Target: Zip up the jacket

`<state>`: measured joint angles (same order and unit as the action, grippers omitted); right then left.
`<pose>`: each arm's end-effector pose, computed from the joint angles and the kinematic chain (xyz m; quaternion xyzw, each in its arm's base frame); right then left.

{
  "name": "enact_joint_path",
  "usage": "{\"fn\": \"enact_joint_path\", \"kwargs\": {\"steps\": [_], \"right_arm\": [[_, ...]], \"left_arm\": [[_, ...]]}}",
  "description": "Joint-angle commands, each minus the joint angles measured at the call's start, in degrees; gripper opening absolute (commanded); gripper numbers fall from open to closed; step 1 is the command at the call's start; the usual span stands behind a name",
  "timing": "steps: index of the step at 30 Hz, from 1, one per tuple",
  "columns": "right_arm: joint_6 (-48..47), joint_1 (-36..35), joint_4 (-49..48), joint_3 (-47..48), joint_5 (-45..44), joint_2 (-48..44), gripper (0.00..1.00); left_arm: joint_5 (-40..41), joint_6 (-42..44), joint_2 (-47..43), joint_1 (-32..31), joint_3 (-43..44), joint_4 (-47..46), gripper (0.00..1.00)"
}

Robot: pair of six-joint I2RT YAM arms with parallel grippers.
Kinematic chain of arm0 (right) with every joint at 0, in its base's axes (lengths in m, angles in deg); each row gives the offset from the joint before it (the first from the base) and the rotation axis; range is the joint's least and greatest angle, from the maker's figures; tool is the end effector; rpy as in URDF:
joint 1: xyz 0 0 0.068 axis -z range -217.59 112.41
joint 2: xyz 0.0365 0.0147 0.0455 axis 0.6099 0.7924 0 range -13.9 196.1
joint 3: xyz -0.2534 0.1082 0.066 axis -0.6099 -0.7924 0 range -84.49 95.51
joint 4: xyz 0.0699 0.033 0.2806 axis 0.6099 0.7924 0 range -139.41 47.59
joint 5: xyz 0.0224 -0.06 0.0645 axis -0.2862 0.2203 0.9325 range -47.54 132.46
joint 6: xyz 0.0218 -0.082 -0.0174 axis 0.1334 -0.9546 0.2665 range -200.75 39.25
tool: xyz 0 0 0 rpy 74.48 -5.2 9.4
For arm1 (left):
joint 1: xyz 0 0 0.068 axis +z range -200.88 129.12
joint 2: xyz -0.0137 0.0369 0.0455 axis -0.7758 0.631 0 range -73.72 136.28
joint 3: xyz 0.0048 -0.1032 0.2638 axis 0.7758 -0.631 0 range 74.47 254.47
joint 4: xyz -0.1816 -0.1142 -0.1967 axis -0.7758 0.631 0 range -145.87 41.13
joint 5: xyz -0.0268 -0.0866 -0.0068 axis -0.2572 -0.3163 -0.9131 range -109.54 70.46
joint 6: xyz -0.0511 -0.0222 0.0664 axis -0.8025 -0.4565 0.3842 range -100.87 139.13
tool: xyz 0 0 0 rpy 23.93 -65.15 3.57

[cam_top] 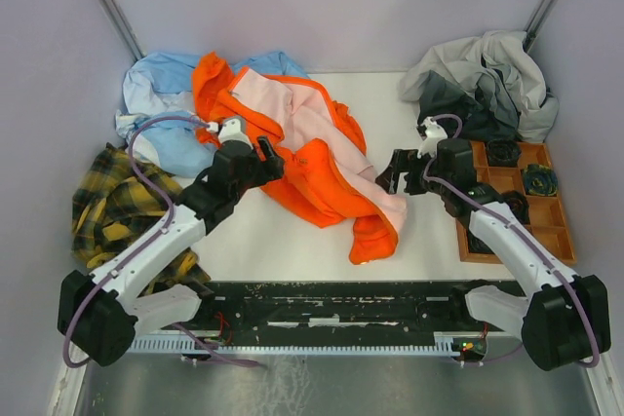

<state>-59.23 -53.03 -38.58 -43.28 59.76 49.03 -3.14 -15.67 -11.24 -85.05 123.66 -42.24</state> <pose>0.2809 0.1012 0.2325 -0.0263 0.8696 0.2757 0.4088 0.2664 -0.1547 0.2854 -0.0793 0.8431 -0.1929 0.4956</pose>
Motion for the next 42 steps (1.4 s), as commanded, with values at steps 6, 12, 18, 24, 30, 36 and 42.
{"fn": "enact_joint_path", "kwargs": {"steps": [6,12,18,24,30,36,42], "right_arm": [[-1.0,-1.9,-4.3,1.2,2.6,1.8,0.99],[-1.2,-2.0,-4.4,0.9,1.4,1.5,0.99],[-1.4,-2.1,-4.3,0.8,1.2,1.2,0.99],[-1.2,-2.1,-4.7,0.6,1.5,0.9,0.99],[-1.1,-2.1,-4.9,0.5,1.6,1.1,0.99],[-0.9,-2.0,-5.1,0.1,0.4,-0.2,0.99],[-0.6,-2.1,-4.8,-0.2,-1.2,-1.2,0.99]], "left_arm": [[0.4,-12.5,6.6,15.2,-4.8,-14.8,0.86],[-0.6,-21.1,18.2,19.5,-1.9,-22.0,0.89],[0.5,-24.4,29.6,20.0,3.1,-24.5,0.89],[0.0,-19.4,35.0,20.2,9.3,-23.7,0.56],[-2.2,-11.7,32.7,20.1,14.5,-19.3,0.03],[-2.7,0.6,28.2,18.9,27.8,-6.2,0.03],[-4.0,12.4,28.0,16.0,48.2,9.5,0.03]]}}
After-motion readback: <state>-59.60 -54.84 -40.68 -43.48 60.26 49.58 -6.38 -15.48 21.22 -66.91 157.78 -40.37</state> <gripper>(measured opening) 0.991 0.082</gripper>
